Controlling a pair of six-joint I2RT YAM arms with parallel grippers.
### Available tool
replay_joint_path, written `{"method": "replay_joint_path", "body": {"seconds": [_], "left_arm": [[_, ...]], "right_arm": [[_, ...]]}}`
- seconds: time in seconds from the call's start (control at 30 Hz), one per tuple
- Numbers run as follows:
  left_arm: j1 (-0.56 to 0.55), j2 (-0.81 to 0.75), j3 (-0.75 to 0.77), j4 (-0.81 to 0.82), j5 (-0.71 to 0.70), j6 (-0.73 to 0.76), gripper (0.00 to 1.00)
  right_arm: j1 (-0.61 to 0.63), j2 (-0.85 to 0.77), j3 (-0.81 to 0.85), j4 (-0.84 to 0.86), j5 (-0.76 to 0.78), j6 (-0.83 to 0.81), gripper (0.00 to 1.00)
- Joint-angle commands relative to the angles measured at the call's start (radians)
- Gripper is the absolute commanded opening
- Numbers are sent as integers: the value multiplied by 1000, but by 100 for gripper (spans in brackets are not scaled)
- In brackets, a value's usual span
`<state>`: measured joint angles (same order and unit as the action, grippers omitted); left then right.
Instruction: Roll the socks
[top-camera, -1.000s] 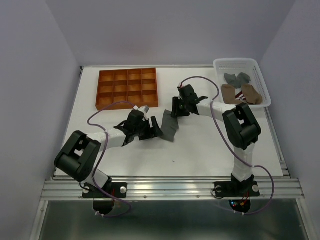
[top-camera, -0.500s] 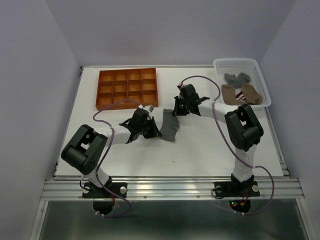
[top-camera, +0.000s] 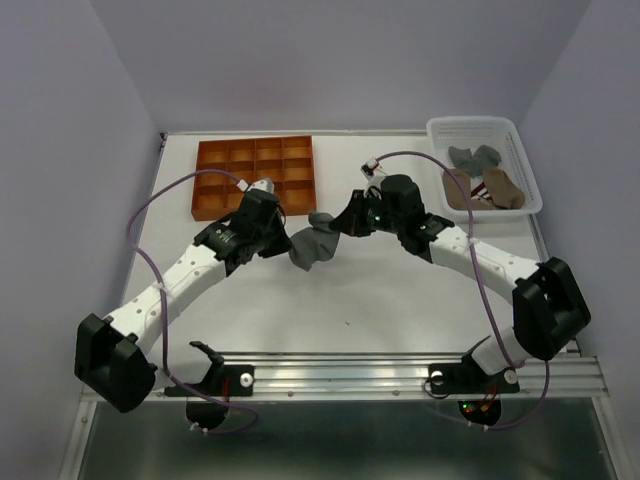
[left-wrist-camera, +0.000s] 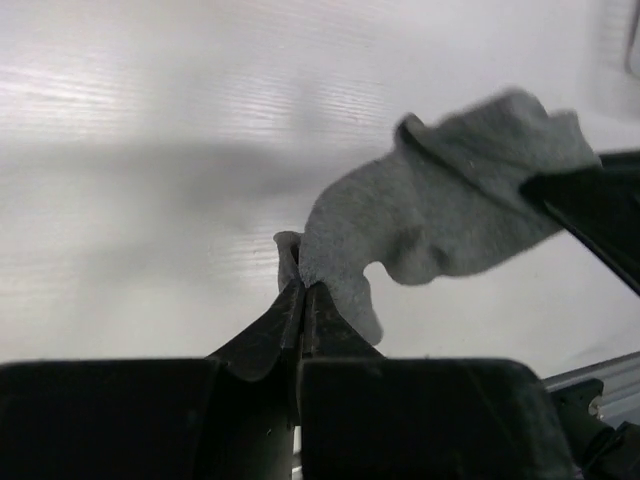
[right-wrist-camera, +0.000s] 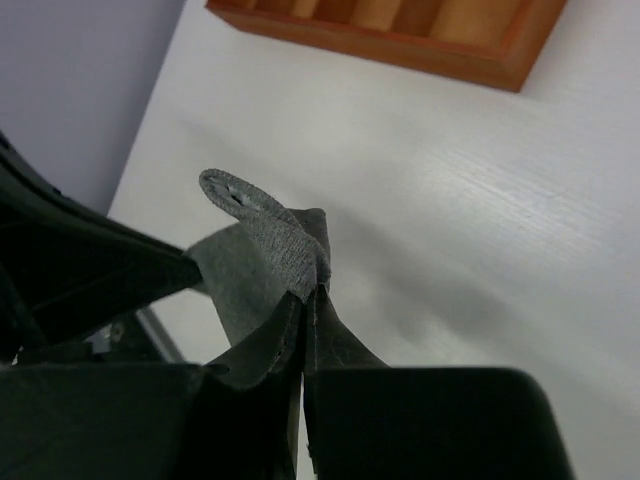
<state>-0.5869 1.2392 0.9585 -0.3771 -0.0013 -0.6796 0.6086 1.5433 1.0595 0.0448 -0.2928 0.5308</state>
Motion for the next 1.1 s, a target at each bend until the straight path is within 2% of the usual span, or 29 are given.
{"method": "replay_joint_path", "body": {"seconds": [0.0,0.03,0.07,0.1,0.17,0.27,0.33,0.37,0.43,0.47,0.5,0.7,0.87,0.97,1.07], "left_arm": [[16,-37,82,-344,-181,-12,22],[24,-20,83,-339,-184,-9,39],[42,-1,88,-335,-172,-8,73],[48,21,101,-306,-160,-6,97],[50,71,112,-222,-109,14,99],[50,114,112,-140,-42,37,99],[50,149,112,-96,-25,44,99],[50,160,108,-88,-3,52,99],[48,180,102,-66,27,66,99],[50,181,94,-60,26,66,99],[45,183,88,-45,26,66,99],[13,160,51,69,122,98,99],[-73,226,75,151,214,121,99],[-125,304,115,207,274,127,99],[-166,379,147,262,359,155,99]], "right_arm": [[-1,-54,-94,104,-21,159,1],[-12,-49,-95,96,13,166,1],[-26,-43,-104,72,39,166,1],[-47,-29,-102,54,58,173,1],[-122,49,-116,44,70,184,1],[-165,109,-112,46,130,153,1],[-176,144,-83,15,176,121,9],[-185,161,-72,-9,193,115,28],[-185,166,-49,-42,268,109,79],[-185,160,-38,-99,303,104,100],[-185,152,-29,-114,390,94,100],[-185,69,-4,-187,644,13,100],[-185,40,28,-224,704,-51,100],[-185,61,66,-223,534,-104,100],[-185,132,100,-223,344,-84,100]]}}
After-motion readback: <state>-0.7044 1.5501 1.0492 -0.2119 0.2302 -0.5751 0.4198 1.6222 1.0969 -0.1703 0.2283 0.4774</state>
